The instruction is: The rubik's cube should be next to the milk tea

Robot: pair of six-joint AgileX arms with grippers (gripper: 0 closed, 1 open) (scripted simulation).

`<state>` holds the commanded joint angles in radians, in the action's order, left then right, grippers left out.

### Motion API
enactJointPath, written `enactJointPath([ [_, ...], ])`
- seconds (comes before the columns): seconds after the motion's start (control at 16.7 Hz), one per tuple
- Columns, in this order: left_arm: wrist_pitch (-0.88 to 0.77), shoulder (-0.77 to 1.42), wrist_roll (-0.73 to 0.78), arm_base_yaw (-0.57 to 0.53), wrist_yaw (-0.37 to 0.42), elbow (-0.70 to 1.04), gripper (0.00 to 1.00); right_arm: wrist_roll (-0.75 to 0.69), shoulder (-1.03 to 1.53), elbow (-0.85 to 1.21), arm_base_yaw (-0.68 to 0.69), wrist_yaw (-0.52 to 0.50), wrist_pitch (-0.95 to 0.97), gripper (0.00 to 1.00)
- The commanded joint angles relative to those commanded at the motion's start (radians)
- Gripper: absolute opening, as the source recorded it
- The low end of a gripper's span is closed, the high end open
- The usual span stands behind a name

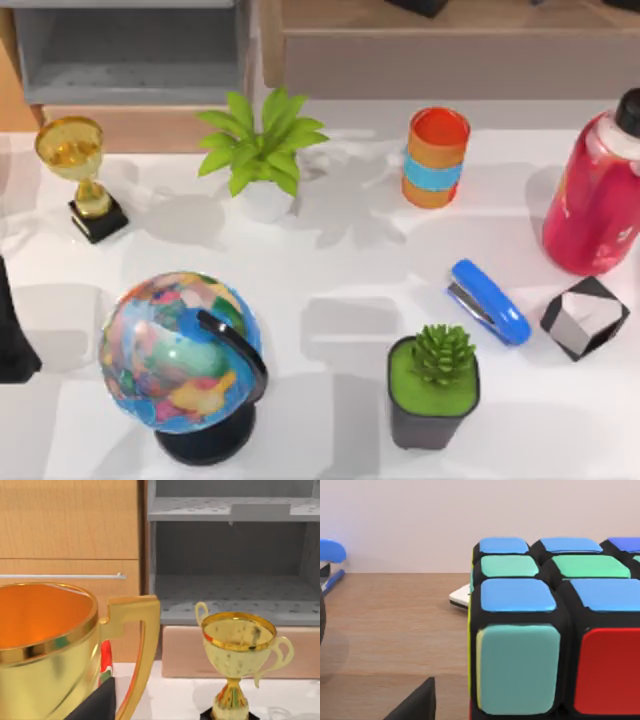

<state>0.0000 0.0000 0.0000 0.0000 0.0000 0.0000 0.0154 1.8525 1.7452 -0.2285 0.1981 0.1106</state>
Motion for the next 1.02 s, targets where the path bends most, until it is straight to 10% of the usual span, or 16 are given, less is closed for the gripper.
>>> enactJointPath([
  [0.12,0.000,0.000,0.000,0.000,0.000,0.000,1.00,0.000,0.000,0.000,0.000,0.000,0.000,1.00],
  [0.9,0.000,0.000,0.000,0.000,0.000,0.000,1.00,0.000,0.000,0.000,0.000,0.000,0.000,0.02],
  [1.02,0.000,0.000,0.000,0.000,0.000,0.000,1.00,0.000,0.000,0.000,0.000,0.000,0.000,0.00],
])
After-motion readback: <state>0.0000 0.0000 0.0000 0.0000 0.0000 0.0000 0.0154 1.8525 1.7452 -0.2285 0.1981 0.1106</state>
